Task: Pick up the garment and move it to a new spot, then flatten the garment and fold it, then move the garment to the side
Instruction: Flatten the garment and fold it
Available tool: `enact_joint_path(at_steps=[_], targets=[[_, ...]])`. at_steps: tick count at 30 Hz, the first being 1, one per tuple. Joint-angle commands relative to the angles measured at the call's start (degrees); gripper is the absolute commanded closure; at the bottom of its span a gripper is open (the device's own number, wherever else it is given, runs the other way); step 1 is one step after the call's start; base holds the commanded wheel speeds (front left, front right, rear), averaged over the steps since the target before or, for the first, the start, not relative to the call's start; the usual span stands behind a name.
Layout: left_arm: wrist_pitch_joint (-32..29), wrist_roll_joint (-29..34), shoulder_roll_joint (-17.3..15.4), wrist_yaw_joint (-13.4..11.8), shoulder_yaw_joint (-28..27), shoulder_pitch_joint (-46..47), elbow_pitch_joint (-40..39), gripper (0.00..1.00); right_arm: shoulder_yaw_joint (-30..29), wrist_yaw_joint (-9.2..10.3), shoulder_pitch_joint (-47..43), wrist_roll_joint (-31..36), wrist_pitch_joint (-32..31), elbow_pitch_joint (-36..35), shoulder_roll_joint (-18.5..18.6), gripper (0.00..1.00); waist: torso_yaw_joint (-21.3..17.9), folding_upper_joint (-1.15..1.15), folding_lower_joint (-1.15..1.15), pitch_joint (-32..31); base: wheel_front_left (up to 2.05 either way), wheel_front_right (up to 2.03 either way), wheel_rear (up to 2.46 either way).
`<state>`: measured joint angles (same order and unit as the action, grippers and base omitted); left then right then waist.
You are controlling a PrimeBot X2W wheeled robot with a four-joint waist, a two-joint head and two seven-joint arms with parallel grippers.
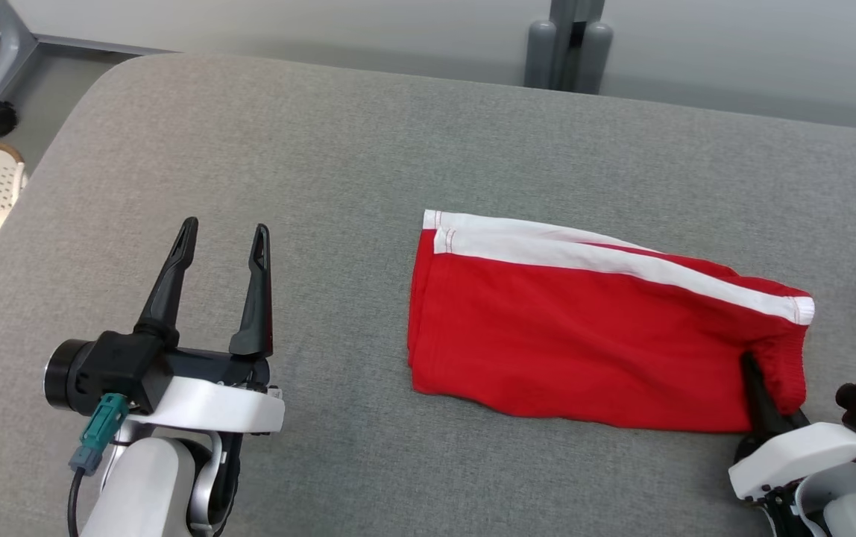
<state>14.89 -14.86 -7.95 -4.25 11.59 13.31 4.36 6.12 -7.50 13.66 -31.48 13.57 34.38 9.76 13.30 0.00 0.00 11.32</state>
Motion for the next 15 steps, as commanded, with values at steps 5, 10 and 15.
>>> enact_joint_path(at_steps=[5,10,15], targets=[[0.20,0.77,0.22,0.61,-0.91,0.00,-0.24,0.00,-0.99,0.00,-2.19,-1.28,-0.24,-3.05,1.38,1.00,-3.60,0.00,0.00,-0.03,0.00,0.00,0.00],[0.19,1.29,0.39,1.14,-1.08,0.00,0.11,0.00,0.57,-0.01,-1.18,-2.57,-3.73,-9.12,0.33,1.00,-6.10,0.00,0.00,-0.21,0.00,0.00,0.00],[0.19,1.77,0.57,1.67,-0.80,0.57,0.50,0.00,4.75,-0.02,-0.07,-1.87,-8.62,-18.14,-1.74,1.00,-6.68,0.00,0.00,-0.47,0.00,0.00,0.00]])
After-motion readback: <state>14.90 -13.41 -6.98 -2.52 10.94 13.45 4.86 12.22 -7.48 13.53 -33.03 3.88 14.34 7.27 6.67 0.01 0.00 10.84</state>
